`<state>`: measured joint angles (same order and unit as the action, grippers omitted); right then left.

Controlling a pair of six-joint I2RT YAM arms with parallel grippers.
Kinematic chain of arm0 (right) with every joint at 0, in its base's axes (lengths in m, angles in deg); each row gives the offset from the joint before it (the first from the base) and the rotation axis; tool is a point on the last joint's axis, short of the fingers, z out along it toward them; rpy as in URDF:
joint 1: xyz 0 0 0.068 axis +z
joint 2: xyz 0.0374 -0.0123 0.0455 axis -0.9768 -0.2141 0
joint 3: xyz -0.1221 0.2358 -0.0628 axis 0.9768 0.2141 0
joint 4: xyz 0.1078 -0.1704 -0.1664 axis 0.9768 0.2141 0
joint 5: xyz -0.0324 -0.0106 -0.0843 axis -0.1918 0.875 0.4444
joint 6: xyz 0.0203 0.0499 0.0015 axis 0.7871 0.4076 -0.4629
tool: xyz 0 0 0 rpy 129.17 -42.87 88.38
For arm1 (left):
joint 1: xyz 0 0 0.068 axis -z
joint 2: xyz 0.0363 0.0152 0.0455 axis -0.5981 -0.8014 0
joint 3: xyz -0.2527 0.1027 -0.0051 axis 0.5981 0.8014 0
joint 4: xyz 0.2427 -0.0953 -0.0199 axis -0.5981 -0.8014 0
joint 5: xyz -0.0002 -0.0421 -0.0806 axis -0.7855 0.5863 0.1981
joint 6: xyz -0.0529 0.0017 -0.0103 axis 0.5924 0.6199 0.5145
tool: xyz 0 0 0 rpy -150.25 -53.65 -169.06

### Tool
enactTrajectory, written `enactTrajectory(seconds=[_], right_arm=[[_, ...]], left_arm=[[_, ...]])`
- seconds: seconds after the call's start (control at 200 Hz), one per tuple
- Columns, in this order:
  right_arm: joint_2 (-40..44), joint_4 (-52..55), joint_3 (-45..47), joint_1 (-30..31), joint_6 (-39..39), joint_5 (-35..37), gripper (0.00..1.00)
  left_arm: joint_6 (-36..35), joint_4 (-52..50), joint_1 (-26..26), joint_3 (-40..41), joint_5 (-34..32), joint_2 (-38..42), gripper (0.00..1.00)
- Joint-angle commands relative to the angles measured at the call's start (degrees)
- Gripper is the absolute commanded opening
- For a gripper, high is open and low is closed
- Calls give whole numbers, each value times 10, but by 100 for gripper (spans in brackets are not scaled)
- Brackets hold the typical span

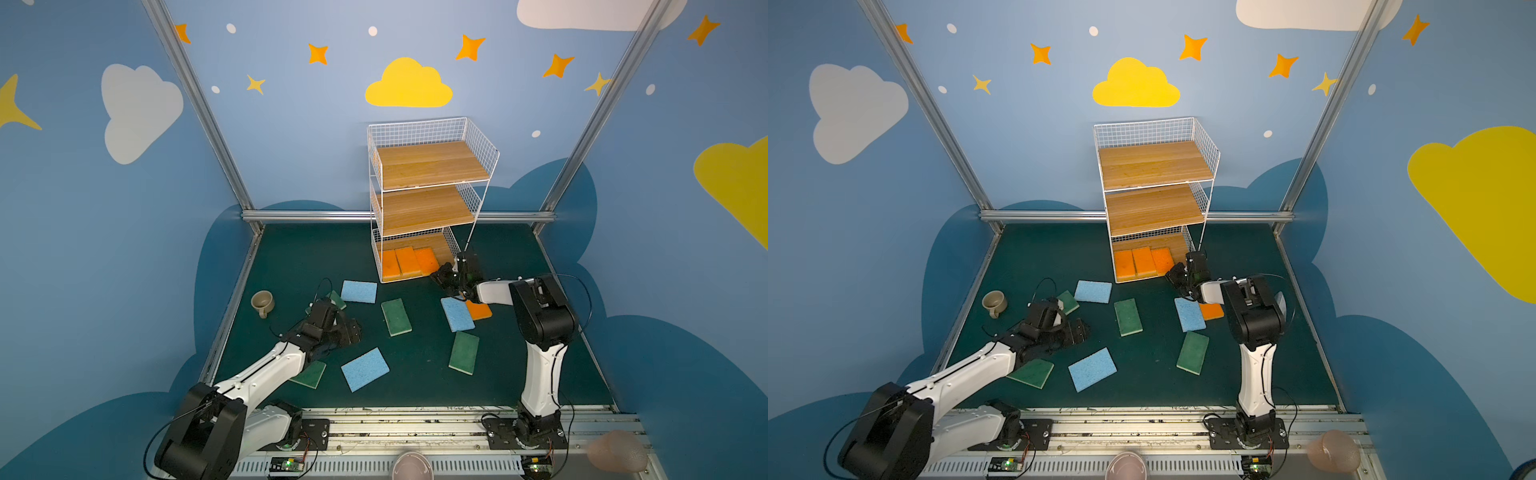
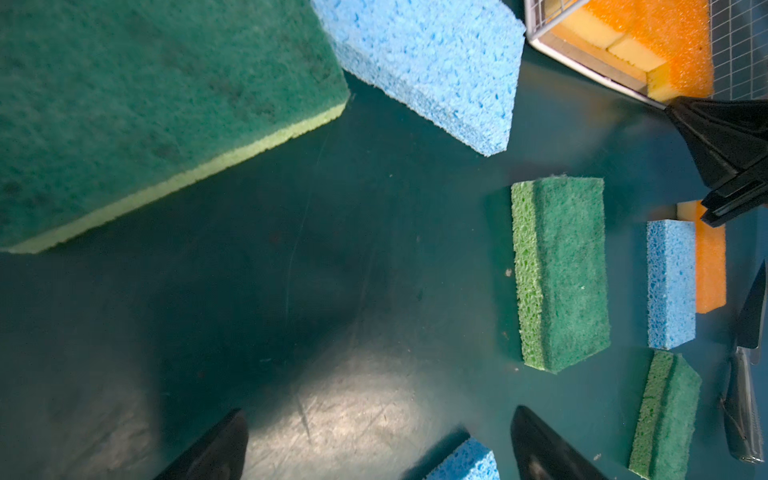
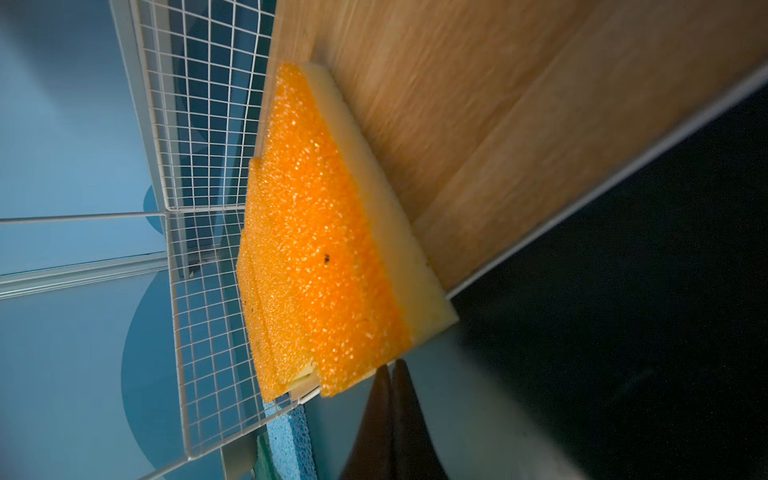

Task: Arrange cleaning sponges on a shelf
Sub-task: Move the cleaning sponge to the shelf.

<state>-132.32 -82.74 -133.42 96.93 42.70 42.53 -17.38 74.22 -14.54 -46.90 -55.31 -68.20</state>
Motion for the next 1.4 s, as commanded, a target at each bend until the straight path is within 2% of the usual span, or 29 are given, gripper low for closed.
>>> enactTrajectory(seconds=[0.0, 0.155, 0.666, 0.926, 1.141, 1.251, 1.342, 1.397], right_arm=[[-16, -8, -27, -14, -2, 8, 0], [-13, -6, -31, -19, -3, 7, 0], [-10, 10, -43, -27, -20, -6, 10], [71, 49, 4, -24, -67, -12, 27], [169, 93, 60, -23, -111, -32, 31], [240, 160, 76, -35, -170, -29, 37], [279, 221, 58, -51, -239, -23, 49], [286, 258, 33, -58, -282, -16, 54]], left_arm=[[-1, 2, 1, -16, -2, -2, 98], [-1, -2, 1, -17, -5, 0, 98], [-3, -19, 0, -21, -4, 9, 99], [-4, -56, 0, -19, -10, 59, 100], [-4, -92, 1, -32, -27, 94, 100], [-9, -104, 1, -42, -36, 108, 100], [-13, -114, 0, -53, -41, 116, 100], [-16, -119, 0, -60, -43, 118, 100]])
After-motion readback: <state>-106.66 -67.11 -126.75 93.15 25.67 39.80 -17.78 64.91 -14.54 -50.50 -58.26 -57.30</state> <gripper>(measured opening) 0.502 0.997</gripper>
